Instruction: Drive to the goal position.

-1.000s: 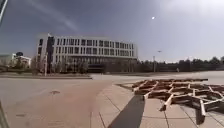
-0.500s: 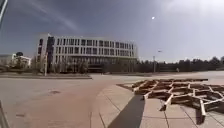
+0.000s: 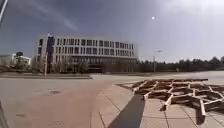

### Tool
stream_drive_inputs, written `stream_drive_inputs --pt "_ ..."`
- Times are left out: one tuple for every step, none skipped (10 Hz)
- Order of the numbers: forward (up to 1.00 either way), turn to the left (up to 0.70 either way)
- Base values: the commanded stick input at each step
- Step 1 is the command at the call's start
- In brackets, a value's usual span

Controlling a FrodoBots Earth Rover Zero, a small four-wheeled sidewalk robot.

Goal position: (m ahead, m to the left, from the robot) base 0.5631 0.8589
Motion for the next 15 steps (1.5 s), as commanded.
stream_drive_inputs --pt "0.05 0.00" --pt "0.05 0.00" --pt "0.05 0.00" --pt "0.05 0.00" --pt "0.05 0.00" --pt "0.05 0.00" --pt "0.05 0.00" --pt "0.05 0.00" --pt "0.05 0.00" --pt "0.05 0.00" --pt "0.05 0.00" --pt "0.05 0.00" --pt "0.05 0.00" --pt "0.05 0.00" --pt "0.05 0.00"
